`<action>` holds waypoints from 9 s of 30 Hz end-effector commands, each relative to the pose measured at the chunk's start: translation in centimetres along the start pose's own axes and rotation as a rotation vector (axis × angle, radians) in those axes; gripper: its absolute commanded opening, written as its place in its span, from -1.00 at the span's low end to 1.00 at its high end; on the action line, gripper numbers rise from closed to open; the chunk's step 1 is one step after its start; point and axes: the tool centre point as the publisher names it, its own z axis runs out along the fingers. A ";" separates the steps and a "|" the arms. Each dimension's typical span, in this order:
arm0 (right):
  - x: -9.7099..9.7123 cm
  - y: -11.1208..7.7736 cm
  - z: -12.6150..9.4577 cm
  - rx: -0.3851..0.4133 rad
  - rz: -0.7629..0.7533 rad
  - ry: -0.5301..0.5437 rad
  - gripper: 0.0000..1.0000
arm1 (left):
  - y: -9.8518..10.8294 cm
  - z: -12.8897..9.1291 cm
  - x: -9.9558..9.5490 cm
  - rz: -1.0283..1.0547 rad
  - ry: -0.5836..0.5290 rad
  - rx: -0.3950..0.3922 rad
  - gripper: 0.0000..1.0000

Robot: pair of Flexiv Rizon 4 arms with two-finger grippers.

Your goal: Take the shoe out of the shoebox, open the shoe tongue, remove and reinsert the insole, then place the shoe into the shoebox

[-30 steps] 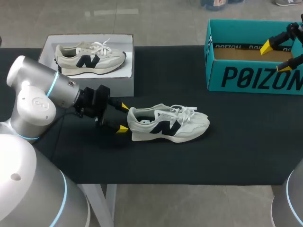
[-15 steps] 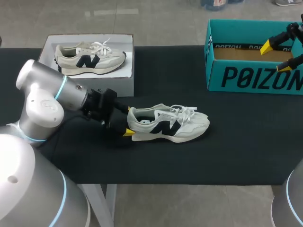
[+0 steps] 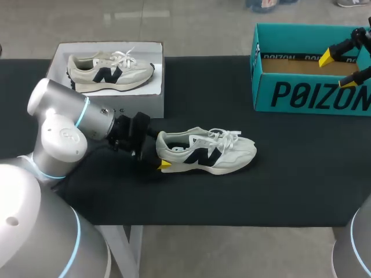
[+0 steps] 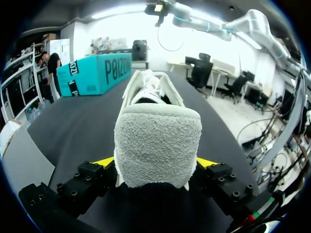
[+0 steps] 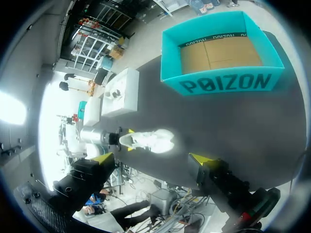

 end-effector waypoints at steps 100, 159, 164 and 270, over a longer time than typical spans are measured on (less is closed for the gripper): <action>14.1 -3.9 21.9 0.044 -0.016 -0.792 1.00 | 0.2 1.0 -0.3 -0.003 0.003 -0.030 -1.00; 6.5 -6.6 35.0 0.139 -0.006 -1.147 1.00 | 0.2 1.0 -0.3 -0.003 0.003 -0.030 -1.00; 5.9 -6.1 33.4 0.123 0.010 -1.172 1.00 | 0.2 1.0 -0.3 -0.003 0.003 -0.030 -1.00; 14.0 -7.0 24.2 0.607 -0.950 -0.217 1.00 | 0.2 1.0 -0.3 -0.003 0.003 -0.030 -1.00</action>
